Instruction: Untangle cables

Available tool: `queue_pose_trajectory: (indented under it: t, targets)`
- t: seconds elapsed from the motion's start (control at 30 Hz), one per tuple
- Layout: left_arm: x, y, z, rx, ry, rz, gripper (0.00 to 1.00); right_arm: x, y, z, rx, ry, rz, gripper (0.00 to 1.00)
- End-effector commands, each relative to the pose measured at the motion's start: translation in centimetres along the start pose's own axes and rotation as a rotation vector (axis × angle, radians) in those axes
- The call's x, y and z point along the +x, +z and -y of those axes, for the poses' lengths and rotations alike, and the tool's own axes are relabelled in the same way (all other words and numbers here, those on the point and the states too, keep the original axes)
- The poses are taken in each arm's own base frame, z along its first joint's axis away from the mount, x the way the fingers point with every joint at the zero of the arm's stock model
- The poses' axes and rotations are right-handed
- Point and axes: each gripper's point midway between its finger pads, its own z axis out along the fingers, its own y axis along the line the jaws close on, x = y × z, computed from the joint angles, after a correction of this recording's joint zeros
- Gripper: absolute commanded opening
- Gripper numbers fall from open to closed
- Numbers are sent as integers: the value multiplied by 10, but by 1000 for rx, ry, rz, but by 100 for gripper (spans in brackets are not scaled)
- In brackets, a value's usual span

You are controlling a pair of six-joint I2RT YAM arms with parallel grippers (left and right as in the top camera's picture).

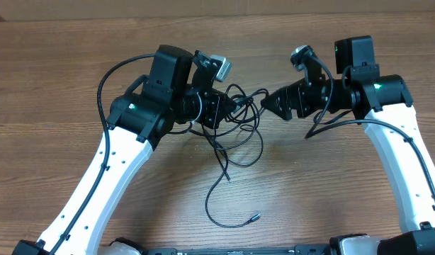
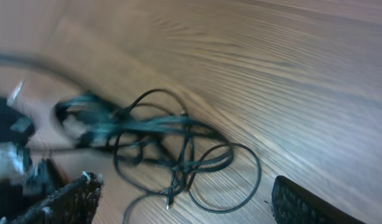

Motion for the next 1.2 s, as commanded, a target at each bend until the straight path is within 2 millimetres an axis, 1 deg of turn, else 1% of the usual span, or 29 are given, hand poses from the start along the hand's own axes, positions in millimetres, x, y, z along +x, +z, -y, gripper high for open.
queue_pose_trajectory:
  t: [0.0,0.13,0.2,0.27,0.33,0.37,0.4,0.43,0.47,0.57,0.67,0.8,0.87,0.9,1.03,1.07,1.1,1.13,1.17]
  targets:
    - [-6,-10,5,-17,129,29,4,0,-2,-20,-117,-277,23,84]
    - [-4,-10,13,33,189,24,4,0,-3,-29,-168,-417,47,80]
    - [-3,-11,22,84,221,20,4,-3,-5,-39,-219,-497,83,80]
    - [-3,-11,24,94,221,21,4,-5,-6,-43,-240,-510,102,80]
    - [-4,-12,32,138,229,27,4,-7,-6,-44,-243,-518,111,79]
    - [-5,-13,39,178,239,35,4,-7,-6,-44,-243,-519,112,77]
    - [-7,-14,44,206,248,43,4,-7,-6,-44,-243,-518,112,73]
    - [-9,-14,45,210,248,51,4,-7,-6,-44,-244,-516,111,70]
    - [-10,-14,45,211,244,56,4,-6,-6,-44,-245,-515,109,68]
    - [-14,-15,47,220,239,70,4,-4,-6,-44,-243,-505,99,67]
    - [-17,-17,53,250,245,81,4,-3,-5,-41,-230,-504,89,64]
    - [-22,-18,57,272,223,99,4,-2,-5,-41,-230,-502,87,45]
    - [-25,-19,59,281,196,105,4,-2,-5,-41,-229,-501,86,39]
    - [-25,-20,64,309,201,106,4,-2,-5,-41,-229,-501,86,37]
    - [-26,-28,82,416,237,115,4,-2,-5,-41,-229,-502,87,25]
    - [-27,-29,85,429,231,117,4,-2,-5,-40,-226,-502,85,26]
    - [-27,-29,85,432,232,118,4,-2,-5,-39,-217,-502,81,44]
    - [-27,-29,85,434,232,118,4,-1,-4,-37,-206,-503,74,59]
    - [-27,-29,86,436,232,117,4,-1,-4,-34,-193,-503,67,61]
